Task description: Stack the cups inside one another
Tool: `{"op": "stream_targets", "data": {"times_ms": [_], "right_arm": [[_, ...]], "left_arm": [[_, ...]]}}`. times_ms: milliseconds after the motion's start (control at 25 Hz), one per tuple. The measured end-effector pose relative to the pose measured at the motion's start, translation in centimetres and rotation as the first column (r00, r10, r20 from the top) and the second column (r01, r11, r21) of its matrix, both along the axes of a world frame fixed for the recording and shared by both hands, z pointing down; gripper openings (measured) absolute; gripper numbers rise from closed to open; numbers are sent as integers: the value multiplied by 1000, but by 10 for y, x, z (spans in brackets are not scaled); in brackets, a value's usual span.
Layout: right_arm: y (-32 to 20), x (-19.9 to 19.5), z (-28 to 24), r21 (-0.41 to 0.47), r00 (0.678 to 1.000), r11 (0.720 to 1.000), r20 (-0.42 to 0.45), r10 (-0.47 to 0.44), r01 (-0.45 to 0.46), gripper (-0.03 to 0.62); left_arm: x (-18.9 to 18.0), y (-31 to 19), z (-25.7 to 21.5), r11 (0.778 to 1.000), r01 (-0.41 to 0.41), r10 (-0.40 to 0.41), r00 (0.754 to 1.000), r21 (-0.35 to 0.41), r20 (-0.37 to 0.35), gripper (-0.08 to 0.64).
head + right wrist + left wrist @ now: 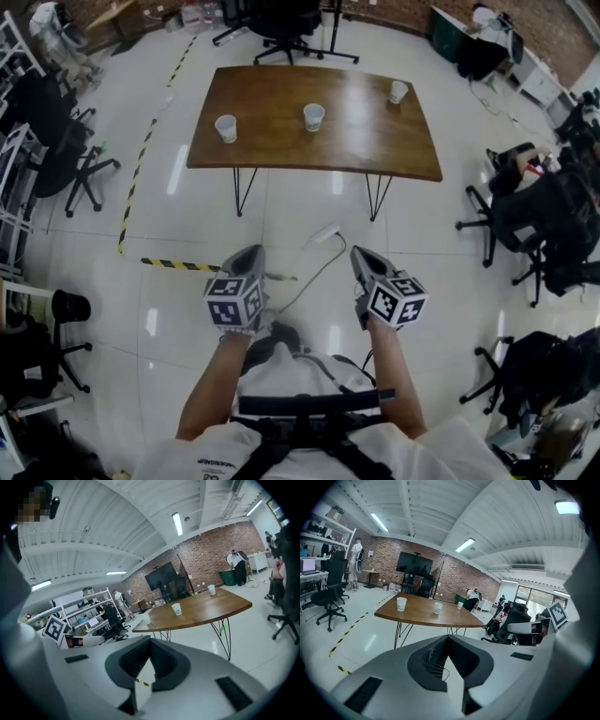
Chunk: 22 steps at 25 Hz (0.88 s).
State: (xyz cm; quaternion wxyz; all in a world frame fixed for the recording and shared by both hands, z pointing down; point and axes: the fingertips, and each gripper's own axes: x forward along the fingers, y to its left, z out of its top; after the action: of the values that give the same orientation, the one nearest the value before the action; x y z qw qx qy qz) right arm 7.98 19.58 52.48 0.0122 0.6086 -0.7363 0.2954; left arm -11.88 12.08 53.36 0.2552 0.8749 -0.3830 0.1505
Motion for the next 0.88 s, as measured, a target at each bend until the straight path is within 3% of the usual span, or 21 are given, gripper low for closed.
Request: {"op": "stream_targets", "data": {"times_ms": [360, 680, 880], "right_arm": [[-87, -51, -11, 7, 996, 998, -58, -62, 63, 1], [-141, -78, -4, -8, 989, 992, -71, -129, 128, 2], [-200, -86, 8, -16, 980, 983, -74, -182, 182, 31]], "left_arm": [[-40, -53, 1, 1000, 17, -17, 1000, 13, -14, -8], [-51, -97, 6, 998, 54, -54, 998, -12, -13, -8], [-50, -136, 7, 995, 100, -100, 995, -12, -13, -8]]}}
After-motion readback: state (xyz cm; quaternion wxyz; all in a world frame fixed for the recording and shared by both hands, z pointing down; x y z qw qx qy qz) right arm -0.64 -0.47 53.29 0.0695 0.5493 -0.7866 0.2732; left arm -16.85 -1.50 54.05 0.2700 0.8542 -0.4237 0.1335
